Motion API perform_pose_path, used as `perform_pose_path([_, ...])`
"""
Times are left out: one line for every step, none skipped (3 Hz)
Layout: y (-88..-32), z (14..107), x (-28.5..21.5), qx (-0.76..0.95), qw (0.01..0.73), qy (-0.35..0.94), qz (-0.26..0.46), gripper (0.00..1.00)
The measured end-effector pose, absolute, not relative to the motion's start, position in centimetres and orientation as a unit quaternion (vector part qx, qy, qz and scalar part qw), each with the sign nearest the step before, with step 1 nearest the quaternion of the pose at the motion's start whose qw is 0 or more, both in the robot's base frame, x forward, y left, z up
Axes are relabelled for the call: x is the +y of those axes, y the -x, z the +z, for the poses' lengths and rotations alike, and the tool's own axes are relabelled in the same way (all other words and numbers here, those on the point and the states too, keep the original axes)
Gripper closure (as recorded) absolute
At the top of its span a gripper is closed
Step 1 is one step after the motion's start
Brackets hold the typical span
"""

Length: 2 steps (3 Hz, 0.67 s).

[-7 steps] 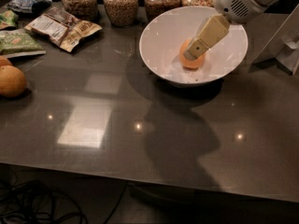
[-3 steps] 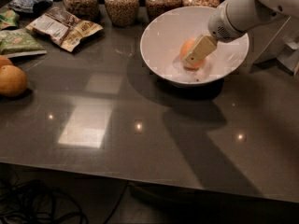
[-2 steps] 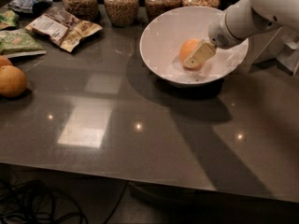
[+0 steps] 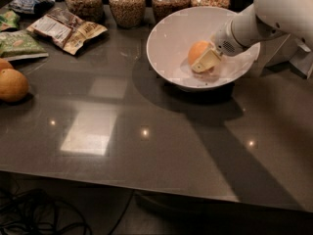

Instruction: Pick orange from white bowl

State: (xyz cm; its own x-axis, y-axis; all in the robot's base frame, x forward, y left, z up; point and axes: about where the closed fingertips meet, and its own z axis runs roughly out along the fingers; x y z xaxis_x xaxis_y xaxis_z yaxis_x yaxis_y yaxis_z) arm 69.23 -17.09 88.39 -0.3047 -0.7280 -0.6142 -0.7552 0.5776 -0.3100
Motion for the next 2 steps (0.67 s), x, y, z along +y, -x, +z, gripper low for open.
perform_pose_path([-69.88,87.36,-16.34,0.807,0.363,0.465,0.030,0.28])
perform_pose_path([-70.40,86.49,-15.61,0.806,0.355,0.471,0.041,0.31])
